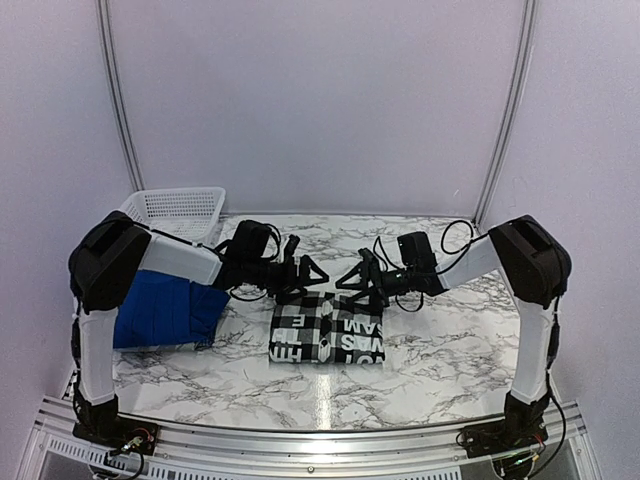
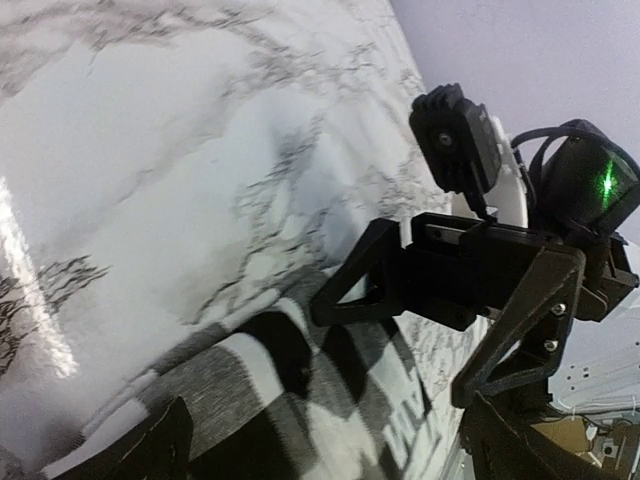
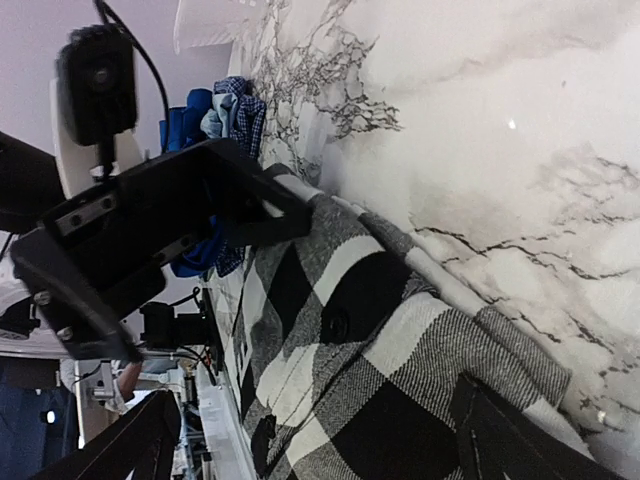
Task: Fold and stack the mixed laundry pile
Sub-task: Smooth out the square-folded shirt at the center of the board, then pick up the square-folded shirt from the center of the board.
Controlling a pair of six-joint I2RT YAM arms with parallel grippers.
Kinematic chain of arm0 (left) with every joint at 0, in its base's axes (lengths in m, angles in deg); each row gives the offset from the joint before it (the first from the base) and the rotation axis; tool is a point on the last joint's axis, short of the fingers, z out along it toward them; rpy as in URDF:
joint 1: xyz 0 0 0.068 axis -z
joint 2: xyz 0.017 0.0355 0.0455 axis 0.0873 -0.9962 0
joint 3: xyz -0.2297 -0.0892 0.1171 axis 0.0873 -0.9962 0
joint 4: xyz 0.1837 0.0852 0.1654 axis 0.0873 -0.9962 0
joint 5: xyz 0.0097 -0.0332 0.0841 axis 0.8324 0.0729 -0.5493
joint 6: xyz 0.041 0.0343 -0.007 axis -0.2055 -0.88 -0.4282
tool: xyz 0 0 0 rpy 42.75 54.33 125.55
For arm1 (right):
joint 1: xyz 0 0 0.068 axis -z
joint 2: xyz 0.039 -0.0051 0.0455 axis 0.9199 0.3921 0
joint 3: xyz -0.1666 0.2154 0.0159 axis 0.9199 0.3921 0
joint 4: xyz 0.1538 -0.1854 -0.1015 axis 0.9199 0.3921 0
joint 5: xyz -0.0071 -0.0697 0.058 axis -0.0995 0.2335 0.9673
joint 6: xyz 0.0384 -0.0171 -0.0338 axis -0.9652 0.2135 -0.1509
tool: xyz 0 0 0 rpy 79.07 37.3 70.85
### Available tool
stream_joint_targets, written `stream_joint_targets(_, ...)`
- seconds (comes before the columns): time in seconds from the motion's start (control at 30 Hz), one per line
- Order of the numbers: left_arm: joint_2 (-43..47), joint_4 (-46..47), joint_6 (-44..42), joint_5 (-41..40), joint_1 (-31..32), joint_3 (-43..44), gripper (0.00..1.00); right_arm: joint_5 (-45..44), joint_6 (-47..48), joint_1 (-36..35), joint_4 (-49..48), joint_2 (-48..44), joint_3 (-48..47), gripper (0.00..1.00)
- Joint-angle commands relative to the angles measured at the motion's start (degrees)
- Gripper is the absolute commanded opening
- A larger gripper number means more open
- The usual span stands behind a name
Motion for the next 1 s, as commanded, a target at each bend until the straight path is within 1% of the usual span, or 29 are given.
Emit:
stream_joint_targets(0.0, -5.28, -2.42, -1.48, -1.57, -1.19, -0.39, 0.99, 0.61, 3.25, 1.92, 1.47, 4.68, -0.79, 0.94)
stream_joint_targets(0.1, -4.91, -2.33, -2.19, -2.98, -2.64, -1.07, 0.99, 0.68, 5.05, 3.24, 3.46, 5.14, -2.46, 0.92)
stream_joint_targets(0.2, 0.25, -2.68, -4.53, -5.54, -4.17, -1.96, 0.99, -0.56, 9.72, 3.82, 11.44, 1.96, -6.92, 0.92)
stream_joint_targets(0.27, 6.08, -5.95, -10.95, -9.69, -3.68, -2.54, 0.99, -1.65, 12.52, 3.95, 17.13, -2.47, -8.96, 0.92)
stream_joint_targets(0.3, 8.75, -10.02, -14.64, -12.51, -2.94, -1.48, 0.99, -2.32, 13.22, 3.92, 20.20, -5.09, -8.99, 0.91)
stream_joint_targets(0.37, 12.50, -19.11, -24.28, -18.52, 0.02, 1.19, 0.99, -3.98, 13.89, 4.01, 23.58, -10.43, -7.13, 0.91)
stream_joint_targets(0.43, 15.21, -26.05, -33.42, -24.85, 4.69, 2.82, 0.99, -6.19, 13.90, 4.56, 26.30, -15.73, -3.56, 0.91)
stream_joint_targets(0.5, 16.90, -30.25, -40.77, -28.29, 9.77, 3.84, 0.99, -7.73, 13.04, 6.23, 28.18, -20.74, 0.85, 0.91)
stream_joint_targets(0.57, 17.82, -31.62, -46.91, -32.02, 15.04, 3.74, 0.99, -8.48, 11.90, 7.85, 29.31, -25.24, 5.40, 0.91)
stream_joint_targets(0.63, 17.05, -31.85, -51.06, -36.66, 20.07, 4.18, 0.99, -9.64, 11.32, 8.89, 30.55, -29.50, 9.30, 0.93)
stream_joint_targets(0.67, 16.08, -31.86, -52.84, -37.96, 22.30, 4.74, 0.96, -10.33, 10.94, 9.29, 31.03, -31.45, 11.20, 0.94)
stream_joint_targets(0.73, 13.34, -31.86, -55.54, -39.69, 25.97, 6.11, 0.89, -10.94, 10.08, 10.13, 31.58, -34.75, 14.66, 0.94)
stream_joint_targets(0.83, 8.62, -31.86, -58.71, -42.52, 30.53, 8.65, 0.81, -11.05, 8.72, 11.28, 31.47, -38.79, 20.07, 0.94)
stream_joint_targets(0.9, 5.25, -31.42, -60.05, -44.47, 32.69, 11.06, 0.75, -11.11, 7.96, 11.67, 31.42, -40.92, 22.60, 0.94)
stream_joint_targets(0.97, 1.78, -30.77, -60.67, -44.32, 33.88, 13.29, 0.68, -11.39, 6.95, 11.82, 31.08, -42.56, 24.68, 0.94)
